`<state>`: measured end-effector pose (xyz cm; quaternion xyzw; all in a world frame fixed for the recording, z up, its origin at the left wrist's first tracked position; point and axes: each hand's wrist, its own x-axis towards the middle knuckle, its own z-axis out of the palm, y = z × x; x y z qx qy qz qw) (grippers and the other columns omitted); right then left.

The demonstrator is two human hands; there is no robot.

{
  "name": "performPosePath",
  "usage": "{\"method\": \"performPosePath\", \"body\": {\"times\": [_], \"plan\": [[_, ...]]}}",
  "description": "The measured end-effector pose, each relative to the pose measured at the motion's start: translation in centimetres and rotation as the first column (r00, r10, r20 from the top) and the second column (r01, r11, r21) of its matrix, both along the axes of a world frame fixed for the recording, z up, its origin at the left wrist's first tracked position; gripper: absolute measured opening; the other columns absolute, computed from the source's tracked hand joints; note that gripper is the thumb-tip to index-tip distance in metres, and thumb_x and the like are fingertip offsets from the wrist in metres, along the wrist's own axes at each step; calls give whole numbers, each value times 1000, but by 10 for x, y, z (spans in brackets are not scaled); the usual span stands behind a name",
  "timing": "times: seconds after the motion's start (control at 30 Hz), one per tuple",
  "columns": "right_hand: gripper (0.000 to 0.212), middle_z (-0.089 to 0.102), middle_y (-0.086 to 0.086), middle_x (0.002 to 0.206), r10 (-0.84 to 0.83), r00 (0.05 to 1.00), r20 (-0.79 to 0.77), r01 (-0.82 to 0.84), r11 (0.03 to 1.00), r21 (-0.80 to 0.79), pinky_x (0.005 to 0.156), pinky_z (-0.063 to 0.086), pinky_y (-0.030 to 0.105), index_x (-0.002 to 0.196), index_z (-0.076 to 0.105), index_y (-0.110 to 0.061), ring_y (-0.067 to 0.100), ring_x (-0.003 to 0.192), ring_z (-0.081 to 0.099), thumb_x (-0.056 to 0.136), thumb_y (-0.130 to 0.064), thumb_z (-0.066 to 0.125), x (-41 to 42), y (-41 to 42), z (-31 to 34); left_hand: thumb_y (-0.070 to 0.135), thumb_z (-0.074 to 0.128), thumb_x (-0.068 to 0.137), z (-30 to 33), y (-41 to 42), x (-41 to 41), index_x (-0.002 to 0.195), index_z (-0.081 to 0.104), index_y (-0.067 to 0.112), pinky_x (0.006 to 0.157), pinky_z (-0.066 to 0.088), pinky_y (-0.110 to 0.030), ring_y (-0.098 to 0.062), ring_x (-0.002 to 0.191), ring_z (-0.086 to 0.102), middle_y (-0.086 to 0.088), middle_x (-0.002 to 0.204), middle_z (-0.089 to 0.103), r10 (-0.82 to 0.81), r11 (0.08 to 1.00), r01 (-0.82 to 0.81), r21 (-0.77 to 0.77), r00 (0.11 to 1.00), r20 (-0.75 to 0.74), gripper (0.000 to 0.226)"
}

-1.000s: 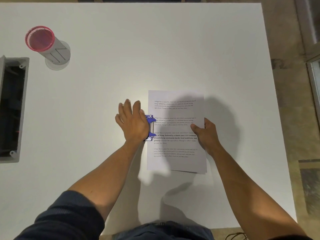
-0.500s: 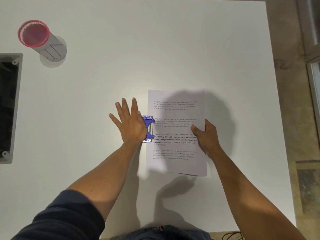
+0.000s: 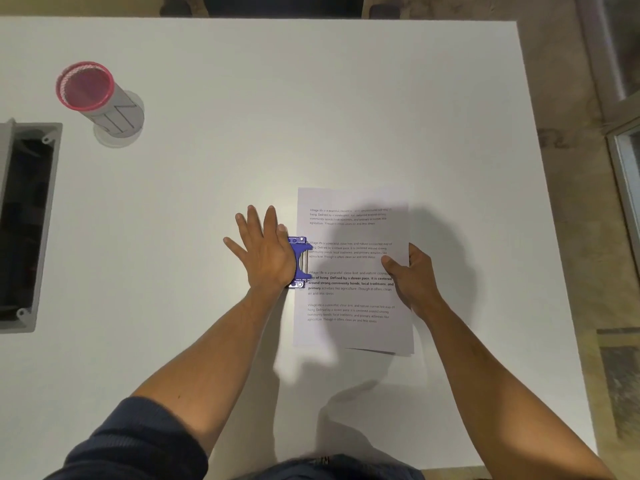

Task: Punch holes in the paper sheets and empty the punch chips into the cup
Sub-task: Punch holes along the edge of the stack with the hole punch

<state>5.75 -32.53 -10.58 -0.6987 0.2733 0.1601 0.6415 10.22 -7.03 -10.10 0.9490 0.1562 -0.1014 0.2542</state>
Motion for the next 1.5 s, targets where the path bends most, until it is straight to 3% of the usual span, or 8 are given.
{"method": "performPosePath", "body": {"times": [0.2, 0.3, 0.37, 0.47, 0.6, 0.67, 1.0, 1.5], "plan": [[23, 75, 1, 107, 34, 999, 8, -34, 999, -27, 77, 62, 44, 112, 68, -24, 19, 88, 75, 92, -13, 67, 1, -3, 9, 38, 28, 105, 16, -4, 0, 138, 47, 10, 114, 14, -61, -36, 148, 15, -14, 156, 32, 28, 999, -27, 43, 999, -30, 47], [22, 76, 1, 105, 28, 999, 16, -27, 999, -18, 78, 62, 45, 109, 69, -25, 21, 90, 75, 92, -11, 67, -1, -5, 13, 42, 42, 101, 20, -2, -4, 122, 58, 4, 107, 31, -52, -38, 133, 38, -16, 138, 52, 23, 1000, -23, 10, 996, 84, 47], [22, 76, 4, 106, 21, 1000, 15, -21, 1000, -17, 79, 61, 47, 111, 69, -23, 23, 90, 75, 92, -12, 67, -4, -8, 13, 47, 52, 96, 24, -2, -10, 115, 63, 6, 100, 38, -45, -35, 122, 47, -13, 123, 61, 66, 996, -59, -62, 990, 122, 46], [22, 75, 6, 106, 9, 1000, 17, -9, 1000, -13, 79, 61, 49, 113, 68, -19, 25, 89, 75, 92, -12, 67, -8, -12, 14, 52, 60, 89, 27, -1, -21, 111, 62, 13, 87, 47, -41, -26, 103, 54, -4, 104, 65, 75, 981, -70, -182, 997, 25, 44], [20, 77, 2, 102, 3, 999, 36, -3, 1000, -5, 78, 61, 47, 103, 70, -27, 23, 88, 75, 91, -11, 68, -9, -15, 20, 26, 72, 88, 31, -1, -33, 106, 61, 15, 57, 50, -14, -8, 68, 66, 5, 83, 65, 112, 860, -131, -493, 991, -68, 24], [20, 77, 2, 101, 5, 999, 44, -4, 1000, -9, 79, 61, 48, 100, 71, -28, 24, 89, 75, 91, -11, 68, -10, -18, 23, 14, 71, 89, 31, 1, -33, 107, 63, 13, 50, 44, -4, 4, 59, 65, 7, 80, 64, 139, 819, -161, -550, 987, -80, 20], [16, 77, 5, 101, 30, 998, 55, -29, 1000, -5, 81, 59, 54, 105, 70, -21, 28, 90, 75, 90, -16, 69, -14, -27, 32, 13, 69, 90, 33, 22, -34, 108, 67, 18, 58, 47, -8, -1, 70, 64, 5, 86, 68, 154, 807, -161, -567, 986, -62, 18], [23, 76, 1, 108, 22, 997, 74, -23, 1000, 9, 77, 62, 43, 108, 68, -23, 25, 94, 74, 91, -8, 66, -36, -24, 47, 17, 68, 91, 33, 42, -44, 114, 67, 14, 70, 52, -21, -15, 78, 64, -4, 95, 68, 191, 845, -206, -494, 978, -83, 24]]}}
